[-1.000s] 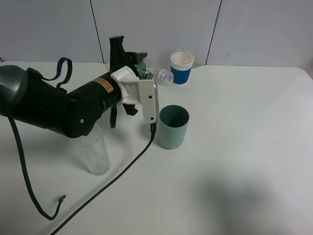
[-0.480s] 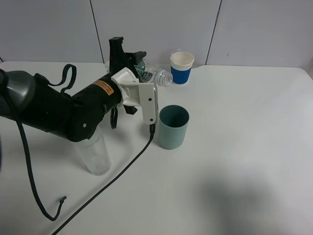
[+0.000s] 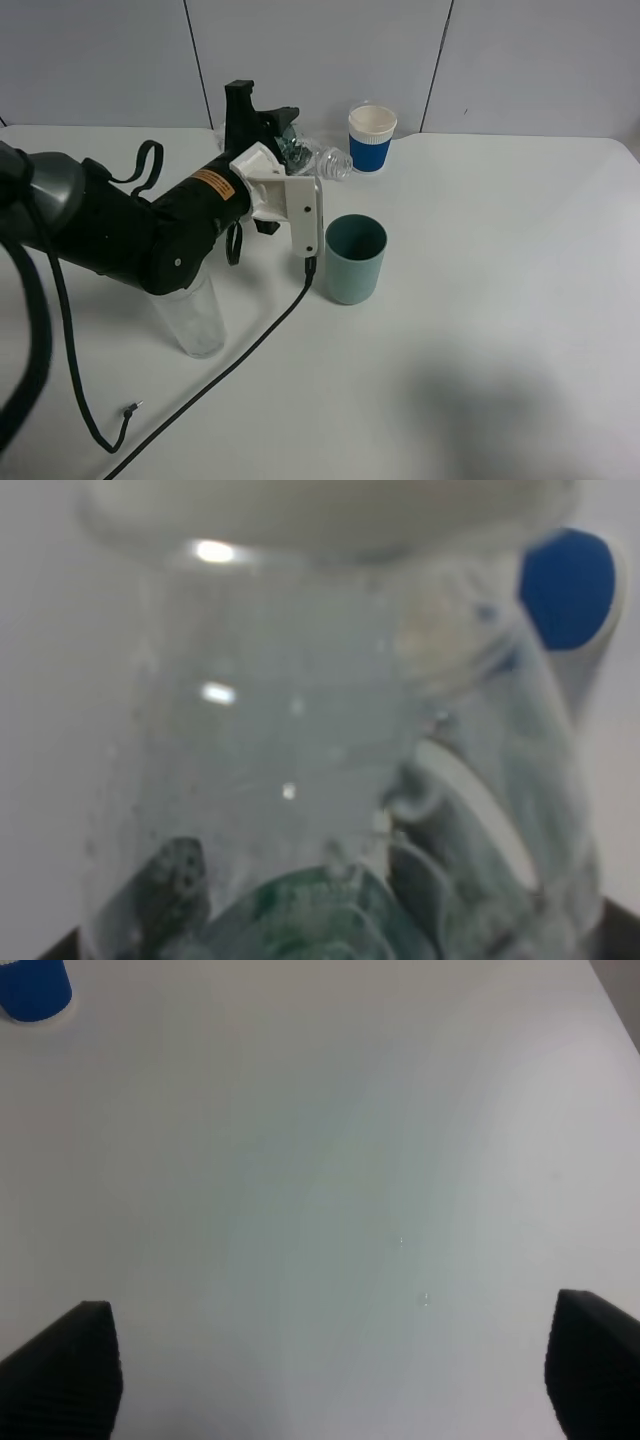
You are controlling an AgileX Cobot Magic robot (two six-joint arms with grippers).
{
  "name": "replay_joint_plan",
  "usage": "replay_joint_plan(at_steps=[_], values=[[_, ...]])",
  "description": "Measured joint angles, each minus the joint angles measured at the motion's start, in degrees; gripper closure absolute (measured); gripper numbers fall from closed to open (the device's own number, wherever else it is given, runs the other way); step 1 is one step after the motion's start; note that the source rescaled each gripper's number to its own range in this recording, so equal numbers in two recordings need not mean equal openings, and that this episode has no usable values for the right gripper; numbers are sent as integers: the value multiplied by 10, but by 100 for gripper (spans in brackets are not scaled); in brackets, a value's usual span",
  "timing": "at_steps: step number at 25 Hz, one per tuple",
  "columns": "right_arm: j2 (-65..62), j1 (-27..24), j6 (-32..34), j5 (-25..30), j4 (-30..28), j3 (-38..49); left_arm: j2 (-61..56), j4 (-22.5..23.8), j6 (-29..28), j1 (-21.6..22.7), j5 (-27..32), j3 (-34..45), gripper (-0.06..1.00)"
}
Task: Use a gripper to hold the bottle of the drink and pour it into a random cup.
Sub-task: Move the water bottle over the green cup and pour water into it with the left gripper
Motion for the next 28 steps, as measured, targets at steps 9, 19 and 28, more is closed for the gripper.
replay_joint_plan(at_steps=[9, 19, 28], values=[[0, 0, 0, 0, 0, 0, 17, 0, 16, 0, -33, 0, 89], [0, 0, 0, 0, 0, 0, 17, 0, 29, 0, -33, 0, 89], [0, 0, 0, 0, 0, 0, 17, 1, 52, 0, -34, 0, 89]])
